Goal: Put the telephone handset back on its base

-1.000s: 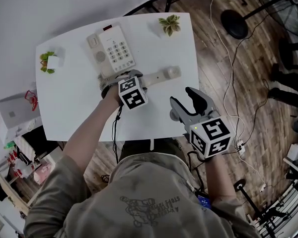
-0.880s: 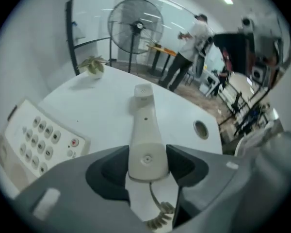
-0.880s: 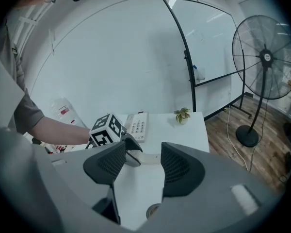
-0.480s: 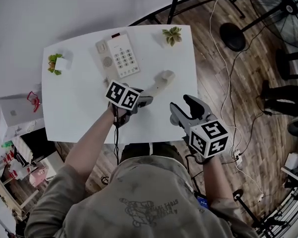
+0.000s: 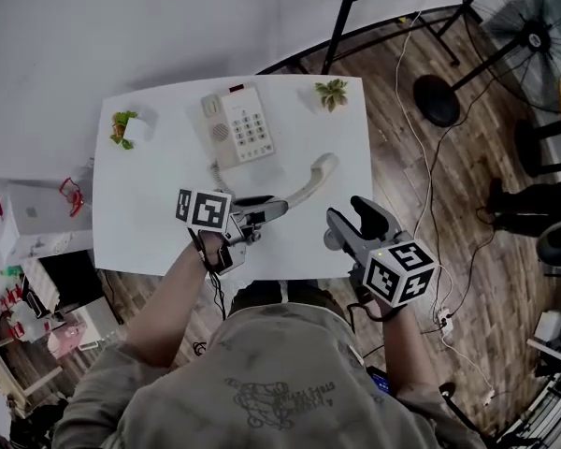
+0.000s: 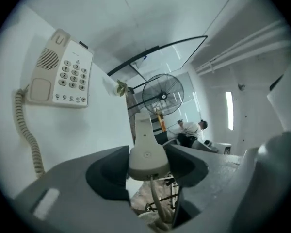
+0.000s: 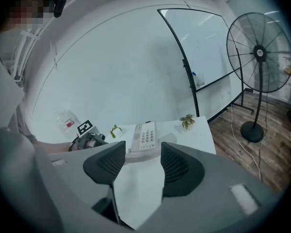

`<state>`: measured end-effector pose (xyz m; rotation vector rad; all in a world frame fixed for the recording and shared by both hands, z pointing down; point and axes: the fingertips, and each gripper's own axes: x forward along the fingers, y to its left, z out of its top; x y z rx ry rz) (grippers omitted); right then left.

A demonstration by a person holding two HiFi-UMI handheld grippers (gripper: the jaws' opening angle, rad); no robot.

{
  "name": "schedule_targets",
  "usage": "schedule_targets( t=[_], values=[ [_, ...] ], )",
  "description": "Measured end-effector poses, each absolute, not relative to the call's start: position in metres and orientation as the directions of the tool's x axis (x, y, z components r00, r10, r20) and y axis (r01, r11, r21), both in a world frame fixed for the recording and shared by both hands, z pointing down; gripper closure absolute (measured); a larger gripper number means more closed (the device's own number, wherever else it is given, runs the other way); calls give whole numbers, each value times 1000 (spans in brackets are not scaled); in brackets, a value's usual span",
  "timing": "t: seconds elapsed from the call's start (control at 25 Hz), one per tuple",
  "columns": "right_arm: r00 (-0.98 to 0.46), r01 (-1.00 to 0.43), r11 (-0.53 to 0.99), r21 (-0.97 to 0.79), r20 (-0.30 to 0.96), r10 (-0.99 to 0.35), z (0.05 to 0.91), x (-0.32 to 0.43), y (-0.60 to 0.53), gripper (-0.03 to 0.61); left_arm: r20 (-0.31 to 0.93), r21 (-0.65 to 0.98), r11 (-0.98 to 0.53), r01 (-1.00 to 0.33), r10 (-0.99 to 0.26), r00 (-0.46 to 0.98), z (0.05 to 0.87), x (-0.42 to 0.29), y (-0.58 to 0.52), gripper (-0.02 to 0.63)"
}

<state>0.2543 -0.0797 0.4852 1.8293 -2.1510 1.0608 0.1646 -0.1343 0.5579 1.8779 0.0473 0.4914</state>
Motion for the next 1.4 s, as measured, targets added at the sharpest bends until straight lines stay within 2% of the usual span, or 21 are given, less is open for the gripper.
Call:
schedule_targets(
  t=[0.2,0.44,0.64,0.88,1.08,1.16,1.28,1.4],
  values=[
    [-267,-883,64,-465,385,-883,449,255,-87,316,122,951,-305,-51,218,968,487,150,-137,370],
    [-330,-832,192,-520,186,-925,399,241,-93,307,-12,919,-384,86,190,982,414,127,-140,370],
    [-429,-731,303,-611,65,-901,375,217,-103,304,-48,917,-384,106,158,986,391,115,-138,369],
    [-528,-614,404,-678,-28,-849,353,190,-121,252,-98,892,-419,169,186,978,367,118,-127,368],
    [-540,-525,427,-736,-100,-836,338,180,-134,216,-173,877,-419,235,181,968,350,118,-123,368],
    [-545,-511,433,-742,-110,-831,335,177,-138,215,-172,866,-438,240,191,967,346,121,-121,368],
    [-519,-515,417,-749,-114,-847,331,179,-142,260,-156,855,-465,230,192,969,345,124,-120,368],
    [-502,-518,397,-758,-107,-858,330,180,-142,261,-156,836,-497,233,193,969,345,124,-117,368]
  ],
)
